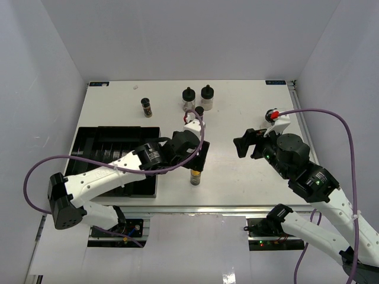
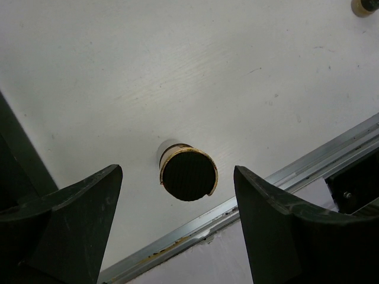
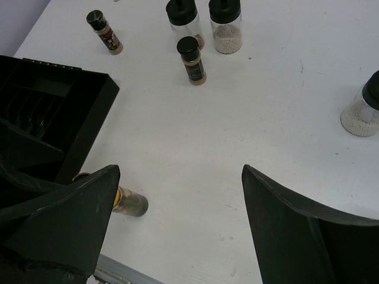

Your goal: Organize the condiment bottles

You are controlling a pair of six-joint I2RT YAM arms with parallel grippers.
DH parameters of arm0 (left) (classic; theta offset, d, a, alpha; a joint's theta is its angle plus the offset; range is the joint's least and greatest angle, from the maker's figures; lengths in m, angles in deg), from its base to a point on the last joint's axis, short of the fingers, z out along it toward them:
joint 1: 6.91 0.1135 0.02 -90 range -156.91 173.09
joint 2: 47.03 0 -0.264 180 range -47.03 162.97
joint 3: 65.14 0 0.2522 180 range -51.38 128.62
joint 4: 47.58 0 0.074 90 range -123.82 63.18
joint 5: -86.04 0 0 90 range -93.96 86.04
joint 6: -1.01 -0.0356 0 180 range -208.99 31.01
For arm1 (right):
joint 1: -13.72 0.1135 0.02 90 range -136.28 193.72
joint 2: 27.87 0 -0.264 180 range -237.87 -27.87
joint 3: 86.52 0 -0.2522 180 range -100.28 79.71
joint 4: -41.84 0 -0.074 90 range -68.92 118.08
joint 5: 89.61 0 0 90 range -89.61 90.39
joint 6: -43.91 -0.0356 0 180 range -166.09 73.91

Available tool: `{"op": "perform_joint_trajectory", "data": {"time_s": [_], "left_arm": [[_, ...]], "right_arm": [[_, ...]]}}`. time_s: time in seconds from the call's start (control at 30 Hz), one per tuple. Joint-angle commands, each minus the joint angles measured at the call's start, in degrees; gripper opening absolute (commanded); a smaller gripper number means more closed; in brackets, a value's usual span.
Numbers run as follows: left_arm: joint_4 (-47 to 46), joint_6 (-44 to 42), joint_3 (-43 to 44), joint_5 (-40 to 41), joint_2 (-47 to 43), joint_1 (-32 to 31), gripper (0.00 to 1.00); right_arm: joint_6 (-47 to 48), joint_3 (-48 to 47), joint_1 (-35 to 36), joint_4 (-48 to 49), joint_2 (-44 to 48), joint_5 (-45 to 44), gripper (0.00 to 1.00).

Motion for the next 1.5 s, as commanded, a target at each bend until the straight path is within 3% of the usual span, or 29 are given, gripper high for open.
{"op": "perform_joint_trajectory", "data": {"time_s": [0.0,0.8,0.93,1.1,1.13,1.33,1.47], "left_arm": [[1.81,1.27,0.88,-0.91,1.3,-0.81,0.87],[2.45,1.86,1.95,2.26,9.66,-0.99,0.72],[2.51,1.68,2.48,2.5,10.41,-0.99,0.55],[3.71,2.17,4.26,3.53,11.16,-0.91,0.07],[4.25,2.37,4.8,4.13,11.23,-0.98,0.01],[11.74,7.99,9.32,12.78,11.85,-0.11,0.0],[16.61,9.11,17.24,15.31,12.31,8.68,0.0]], "right_arm": [[1.01,0.21,0.14,2.29,0.66,-0.16,0.9],[2.48,-0.4,0.08,1.59,2.63,-2.53,0.9],[2.68,-0.53,0.09,1.5,2.37,-2.55,0.9],[2.93,-0.48,0.08,1.77,2.45,-2.62,0.9],[3.0,-0.41,0.08,1.84,2.38,-2.62,0.9],[2.66,0.03,0.08,1.76,2.55,-1.31,0.9],[2.57,0.15,0.1,2.02,2.63,-0.3,0.9]]}}
